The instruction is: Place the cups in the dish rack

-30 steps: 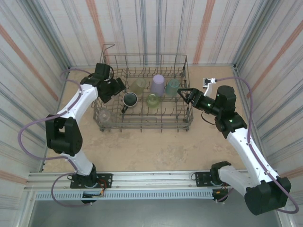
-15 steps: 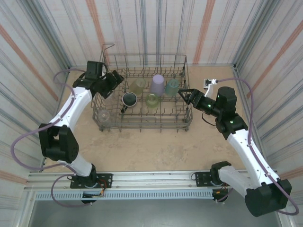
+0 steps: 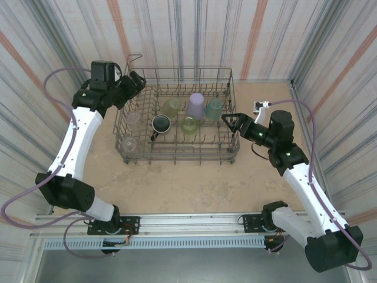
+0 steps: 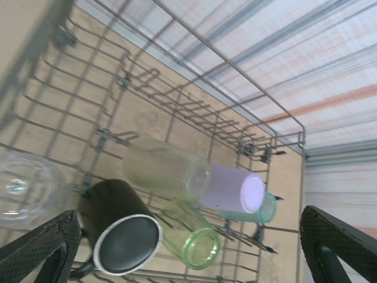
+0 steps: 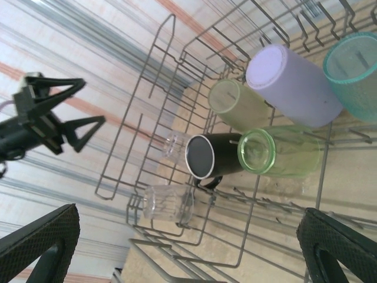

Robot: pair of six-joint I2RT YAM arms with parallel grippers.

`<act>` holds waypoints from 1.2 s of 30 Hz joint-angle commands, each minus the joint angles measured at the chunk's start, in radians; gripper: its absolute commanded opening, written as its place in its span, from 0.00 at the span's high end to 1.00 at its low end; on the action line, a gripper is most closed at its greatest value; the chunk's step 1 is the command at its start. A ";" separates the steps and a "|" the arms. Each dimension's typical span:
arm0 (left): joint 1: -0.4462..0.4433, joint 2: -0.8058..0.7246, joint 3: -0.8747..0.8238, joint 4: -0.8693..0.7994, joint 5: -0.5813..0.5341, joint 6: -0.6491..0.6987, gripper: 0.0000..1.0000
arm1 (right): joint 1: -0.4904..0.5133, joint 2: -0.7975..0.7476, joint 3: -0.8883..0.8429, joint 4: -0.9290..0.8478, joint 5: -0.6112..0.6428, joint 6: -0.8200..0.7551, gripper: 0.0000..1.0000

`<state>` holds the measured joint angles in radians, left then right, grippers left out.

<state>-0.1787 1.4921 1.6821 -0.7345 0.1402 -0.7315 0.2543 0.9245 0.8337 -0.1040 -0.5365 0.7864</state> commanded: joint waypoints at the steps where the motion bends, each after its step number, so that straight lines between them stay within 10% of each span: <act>1: -0.004 -0.056 0.074 -0.147 -0.160 0.109 0.01 | -0.013 -0.025 0.029 -0.104 0.024 -0.064 0.01; 13: 0.020 -0.138 0.082 -0.337 -0.594 0.248 0.01 | -0.033 -0.045 0.023 -0.174 0.049 -0.118 0.01; 36: 0.351 -0.120 -0.295 -0.199 -0.361 0.210 0.01 | -0.084 -0.094 0.006 -0.265 0.027 -0.181 0.01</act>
<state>0.1604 1.3533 1.4094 -0.9787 -0.2379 -0.5125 0.1768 0.8513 0.8360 -0.3470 -0.4973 0.6411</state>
